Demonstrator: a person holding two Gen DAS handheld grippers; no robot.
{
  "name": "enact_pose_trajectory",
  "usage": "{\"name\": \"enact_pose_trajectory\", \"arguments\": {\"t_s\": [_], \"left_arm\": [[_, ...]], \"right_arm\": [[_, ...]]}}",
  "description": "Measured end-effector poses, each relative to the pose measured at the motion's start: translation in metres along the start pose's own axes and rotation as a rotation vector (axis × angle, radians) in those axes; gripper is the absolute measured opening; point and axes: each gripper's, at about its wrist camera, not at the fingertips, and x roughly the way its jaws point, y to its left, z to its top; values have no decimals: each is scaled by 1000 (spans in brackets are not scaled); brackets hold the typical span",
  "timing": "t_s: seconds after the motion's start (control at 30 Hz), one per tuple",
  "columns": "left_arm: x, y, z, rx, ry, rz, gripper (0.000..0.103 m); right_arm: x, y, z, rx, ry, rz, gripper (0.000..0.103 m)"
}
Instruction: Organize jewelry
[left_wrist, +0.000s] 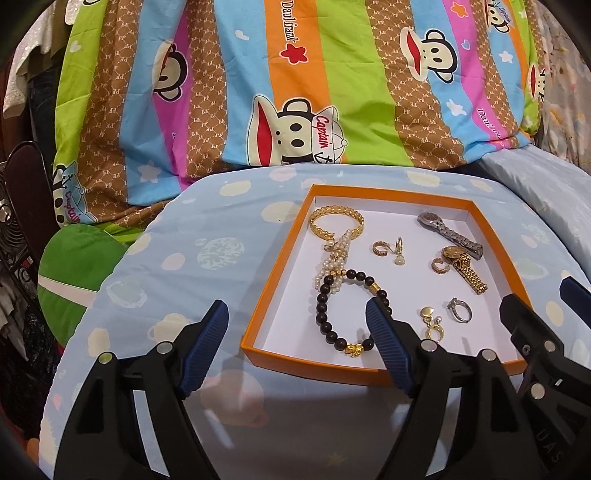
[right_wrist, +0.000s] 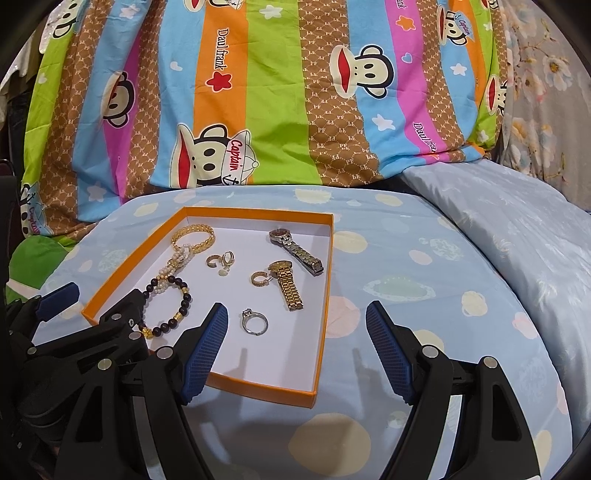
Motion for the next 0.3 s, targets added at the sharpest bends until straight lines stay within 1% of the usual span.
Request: {"name": "enact_pose_trajectory", "arguments": {"t_s": [0.13,0.3], "left_arm": [[-2,0,0,2,-10,11,73],[-4,0,0,1,-15,7,73]], "right_arm": [[-2,2,2,-1,-5,-2,76],[-3,2,1,1,-10,-1,76]]}}
